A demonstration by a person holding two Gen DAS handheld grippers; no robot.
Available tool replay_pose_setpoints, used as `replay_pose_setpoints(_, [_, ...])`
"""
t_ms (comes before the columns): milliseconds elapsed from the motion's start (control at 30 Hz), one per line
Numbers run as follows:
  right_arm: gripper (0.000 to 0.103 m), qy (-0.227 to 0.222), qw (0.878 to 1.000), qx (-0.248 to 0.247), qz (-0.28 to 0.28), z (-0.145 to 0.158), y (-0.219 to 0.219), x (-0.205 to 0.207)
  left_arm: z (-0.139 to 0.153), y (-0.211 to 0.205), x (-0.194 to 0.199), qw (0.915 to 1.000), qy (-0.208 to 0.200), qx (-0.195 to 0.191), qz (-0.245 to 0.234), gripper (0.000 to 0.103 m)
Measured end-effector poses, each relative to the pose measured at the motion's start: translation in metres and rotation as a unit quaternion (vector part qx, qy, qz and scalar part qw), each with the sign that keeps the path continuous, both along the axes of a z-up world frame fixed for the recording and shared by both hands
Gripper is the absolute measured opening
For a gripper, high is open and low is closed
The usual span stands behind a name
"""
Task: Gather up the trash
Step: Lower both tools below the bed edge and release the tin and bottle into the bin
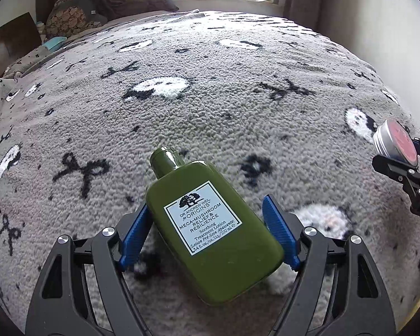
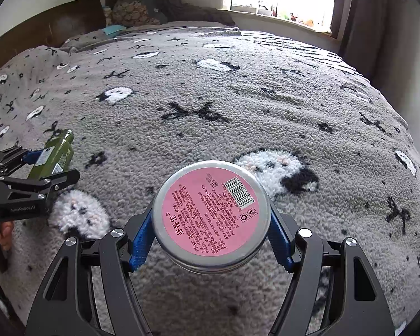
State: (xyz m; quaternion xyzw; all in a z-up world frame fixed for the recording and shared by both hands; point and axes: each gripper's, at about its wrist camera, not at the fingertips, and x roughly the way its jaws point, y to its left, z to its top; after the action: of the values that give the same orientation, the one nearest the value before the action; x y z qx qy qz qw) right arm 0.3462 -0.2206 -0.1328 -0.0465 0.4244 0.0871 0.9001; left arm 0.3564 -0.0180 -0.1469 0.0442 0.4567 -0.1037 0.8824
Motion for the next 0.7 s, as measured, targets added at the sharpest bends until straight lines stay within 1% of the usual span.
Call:
replay_pose_setpoints(167, [0.071,-0.008,1.0,0.005,-0.002,0.014,0.004,-0.044,0.019,0.0,-0.047,0.9997,-0.013,-0.011,-0.016,0.074])
replay_pose_setpoints(467, [0.071,-0.031,0.999,0.02,-0.012,0.042,0.011,-0.13,0.068,-0.007,-0.134,0.9963,-0.06,-0.027,-0.056,0.074])
replay_pose_setpoints(700, [0.071,-0.058,0.998,0.032,-0.016,0.063,0.014,-0.192,0.089,-0.006,-0.199,0.9929,-0.086,-0.036,-0.073,0.074])
